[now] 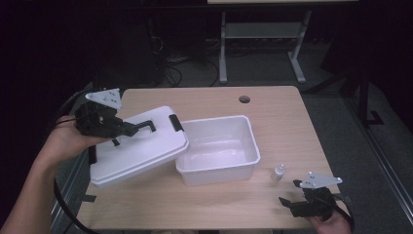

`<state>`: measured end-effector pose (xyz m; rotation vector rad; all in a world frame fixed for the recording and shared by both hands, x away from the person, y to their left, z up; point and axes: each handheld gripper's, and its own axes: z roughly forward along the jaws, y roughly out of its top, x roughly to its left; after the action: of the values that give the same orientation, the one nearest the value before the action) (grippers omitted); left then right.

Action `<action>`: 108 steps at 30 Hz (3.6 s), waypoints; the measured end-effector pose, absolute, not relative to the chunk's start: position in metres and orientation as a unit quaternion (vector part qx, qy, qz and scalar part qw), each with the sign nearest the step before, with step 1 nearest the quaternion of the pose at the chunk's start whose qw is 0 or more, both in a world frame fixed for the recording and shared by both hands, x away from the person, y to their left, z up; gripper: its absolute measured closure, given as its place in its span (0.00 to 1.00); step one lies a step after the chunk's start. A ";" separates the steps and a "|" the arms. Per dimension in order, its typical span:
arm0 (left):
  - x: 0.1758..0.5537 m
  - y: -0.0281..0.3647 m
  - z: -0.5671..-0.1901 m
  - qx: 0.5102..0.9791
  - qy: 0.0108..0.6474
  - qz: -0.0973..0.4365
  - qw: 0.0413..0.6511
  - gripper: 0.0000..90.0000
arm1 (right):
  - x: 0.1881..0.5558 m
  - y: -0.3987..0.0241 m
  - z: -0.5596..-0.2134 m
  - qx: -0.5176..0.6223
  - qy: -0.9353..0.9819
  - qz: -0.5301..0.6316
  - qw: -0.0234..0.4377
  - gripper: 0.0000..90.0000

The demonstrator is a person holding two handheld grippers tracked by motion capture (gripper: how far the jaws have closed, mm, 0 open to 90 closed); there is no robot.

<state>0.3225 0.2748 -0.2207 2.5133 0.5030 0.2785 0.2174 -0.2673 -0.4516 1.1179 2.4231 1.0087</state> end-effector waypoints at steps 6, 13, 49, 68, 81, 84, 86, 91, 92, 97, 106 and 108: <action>0.319 0.285 -0.223 0.934 0.195 0.106 0.279 0.94 | 0.218 -0.266 -0.452 0.386 0.842 0.348 0.144 0.22; 0.315 0.295 -0.228 0.933 0.202 0.110 0.278 0.94 | 0.218 -0.265 -0.453 0.386 0.843 0.346 0.142 0.22; 0.309 0.335 -0.282 0.924 0.245 0.090 0.278 0.94 | 0.218 -0.262 -0.454 0.381 0.849 0.337 0.142 0.22; 0.315 0.335 -0.322 0.926 0.258 0.068 0.266 0.94 | 0.218 -0.261 -0.455 0.380 0.851 0.333 0.143 0.22; 0.317 0.332 -0.347 0.929 0.262 0.052 0.255 0.94 | 0.218 -0.259 -0.456 0.378 0.853 0.330 0.141 0.22; 0.318 0.330 -0.354 0.930 0.262 0.047 0.252 0.94 | 0.218 -0.259 -0.456 0.379 0.852 0.332 0.141 0.22; 0.318 0.330 -0.355 0.930 0.263 0.047 0.252 0.94 | 0.218 -0.259 -0.456 0.377 0.853 0.331 0.141 0.22; 0.320 0.329 -0.360 0.930 0.264 0.046 0.252 0.94 | 0.218 -0.258 -0.457 0.377 0.854 0.329 0.139 0.22; 0.320 0.329 -0.362 0.930 0.266 0.045 0.251 0.94 | 0.218 -0.258 -0.457 0.377 0.854 0.330 0.139 0.22; 0.320 0.329 -0.367 0.929 0.268 0.043 0.253 0.94 | 0.218 -0.258 -0.457 0.376 0.855 0.329 0.137 0.22; 0.322 0.328 -0.378 0.929 0.269 0.039 0.252 0.94 | 0.220 -0.256 -0.459 0.373 0.859 0.324 0.134 0.22; 0.322 0.328 -0.379 0.928 0.270 0.038 0.252 0.94 | 0.220 -0.256 -0.459 0.374 0.858 0.325 0.134 0.22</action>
<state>0.3223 0.3278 -0.3791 2.5242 0.7351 0.1046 0.2196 -0.2558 -0.4588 1.0845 2.4893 0.9411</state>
